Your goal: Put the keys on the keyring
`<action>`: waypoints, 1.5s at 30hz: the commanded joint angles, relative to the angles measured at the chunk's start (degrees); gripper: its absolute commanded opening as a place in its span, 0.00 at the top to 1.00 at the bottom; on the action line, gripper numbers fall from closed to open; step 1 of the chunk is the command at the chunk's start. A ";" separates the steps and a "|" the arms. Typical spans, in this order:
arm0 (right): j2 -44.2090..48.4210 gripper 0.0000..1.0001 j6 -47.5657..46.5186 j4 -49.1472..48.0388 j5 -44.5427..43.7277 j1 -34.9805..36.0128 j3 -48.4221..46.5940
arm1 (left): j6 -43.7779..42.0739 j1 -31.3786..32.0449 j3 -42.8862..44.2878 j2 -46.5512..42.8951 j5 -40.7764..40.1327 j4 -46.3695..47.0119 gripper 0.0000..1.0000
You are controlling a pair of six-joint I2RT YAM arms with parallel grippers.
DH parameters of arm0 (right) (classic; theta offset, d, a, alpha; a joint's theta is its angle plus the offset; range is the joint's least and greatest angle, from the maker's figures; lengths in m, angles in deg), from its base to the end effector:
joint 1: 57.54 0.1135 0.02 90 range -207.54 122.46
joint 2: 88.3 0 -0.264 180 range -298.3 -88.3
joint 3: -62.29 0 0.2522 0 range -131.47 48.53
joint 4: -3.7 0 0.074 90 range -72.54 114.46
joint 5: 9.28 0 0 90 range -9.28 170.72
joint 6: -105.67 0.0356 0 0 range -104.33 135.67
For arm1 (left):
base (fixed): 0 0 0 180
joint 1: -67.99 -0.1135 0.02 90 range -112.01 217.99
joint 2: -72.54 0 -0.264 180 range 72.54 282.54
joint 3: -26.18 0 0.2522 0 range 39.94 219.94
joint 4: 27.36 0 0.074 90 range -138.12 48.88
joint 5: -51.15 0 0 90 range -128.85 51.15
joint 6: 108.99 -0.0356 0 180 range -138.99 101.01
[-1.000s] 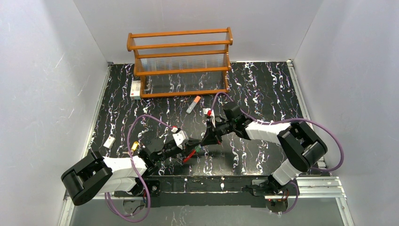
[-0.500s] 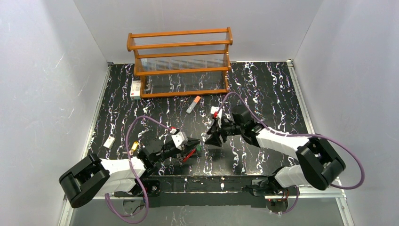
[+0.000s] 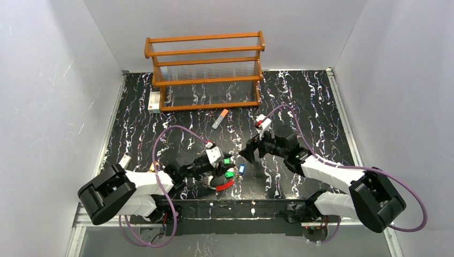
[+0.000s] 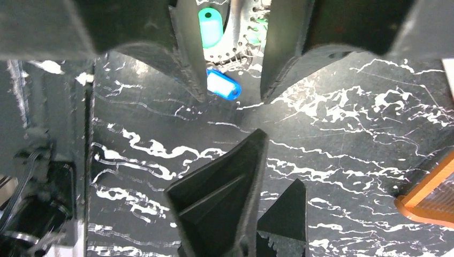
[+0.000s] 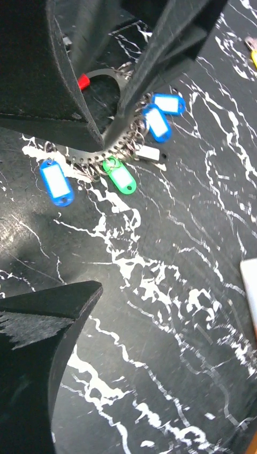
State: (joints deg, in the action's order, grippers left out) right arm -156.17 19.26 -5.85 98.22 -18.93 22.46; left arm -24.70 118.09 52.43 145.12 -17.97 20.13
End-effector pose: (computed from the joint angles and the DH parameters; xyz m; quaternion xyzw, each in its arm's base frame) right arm 0.1852 0.1616 0.2053 -0.3261 0.7382 0.3231 0.4944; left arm 0.1329 -0.1787 0.1851 0.4365 0.5477 -0.3828 0.6024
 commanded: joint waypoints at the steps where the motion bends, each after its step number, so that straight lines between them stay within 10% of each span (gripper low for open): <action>1: -0.94 0.01 9.18 2.82 -8.56 -0.55 -4.84 | 0.68 0.25 0.68 -3.84 -2.70 0.53 0.54; 11: -5.35 0.01 12.68 8.24 -0.49 -0.95 -9.06 | 15.13 0.25 -8.26 -20.10 -17.95 -3.81 0.48; 29: -19.59 0.19 18.80 12.26 15.99 -1.08 -13.65 | 57.09 0.26 6.73 -29.59 -27.30 -73.90 0.55; 37: -21.58 0.29 18.51 12.84 19.49 -1.04 -13.17 | 66.05 0.26 3.99 -25.55 -17.21 -72.18 0.56; 45: -22.46 0.42 18.55 13.37 21.39 -1.03 -11.89 | 69.81 0.28 0.87 -19.58 -25.21 -62.12 0.75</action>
State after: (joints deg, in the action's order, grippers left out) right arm -177.77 37.97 7.18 117.08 -19.70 11.01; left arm 41.35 118.09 55.05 122.24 -38.49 -46.36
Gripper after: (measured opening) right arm 0.605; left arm 0.288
